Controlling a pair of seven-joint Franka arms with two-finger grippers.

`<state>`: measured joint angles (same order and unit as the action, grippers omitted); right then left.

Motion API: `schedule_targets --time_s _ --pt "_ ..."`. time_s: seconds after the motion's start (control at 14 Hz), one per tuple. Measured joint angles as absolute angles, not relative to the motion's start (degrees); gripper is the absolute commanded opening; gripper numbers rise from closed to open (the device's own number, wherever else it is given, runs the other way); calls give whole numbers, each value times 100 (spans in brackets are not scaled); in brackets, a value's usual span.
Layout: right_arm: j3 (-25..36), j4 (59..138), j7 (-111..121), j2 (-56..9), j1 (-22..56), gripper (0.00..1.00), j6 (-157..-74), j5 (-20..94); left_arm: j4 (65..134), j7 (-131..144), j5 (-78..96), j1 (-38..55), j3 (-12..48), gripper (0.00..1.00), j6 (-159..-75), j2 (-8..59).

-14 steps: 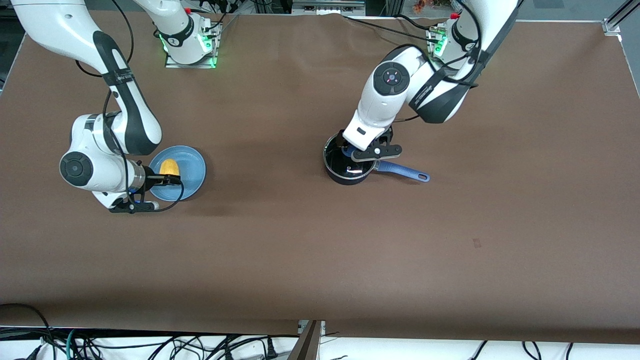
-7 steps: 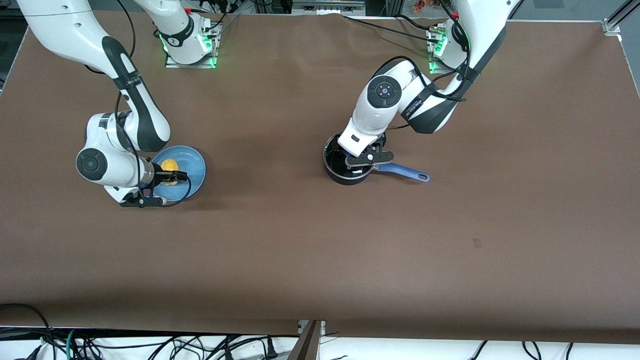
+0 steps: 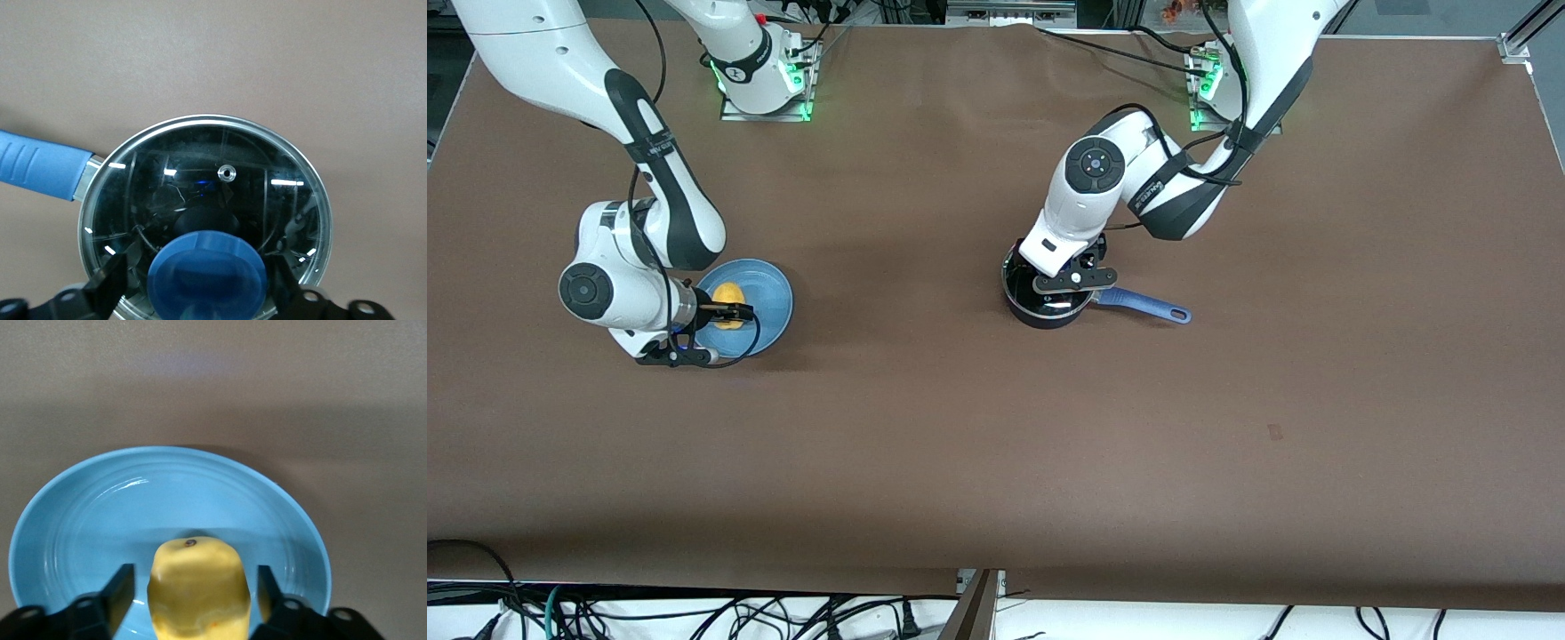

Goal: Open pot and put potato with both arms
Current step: 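Grasp the potato with the right gripper while the left gripper grasps the knob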

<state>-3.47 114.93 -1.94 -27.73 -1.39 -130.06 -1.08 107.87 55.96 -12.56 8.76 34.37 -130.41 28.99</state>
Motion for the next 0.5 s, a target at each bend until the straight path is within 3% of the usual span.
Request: schedule_targets --time_s 0.5 --pt "-348 11491 -194 -2763 -140 48 -13006 -108 10745 5597 -1260 906 3431 54 -13061 2924"
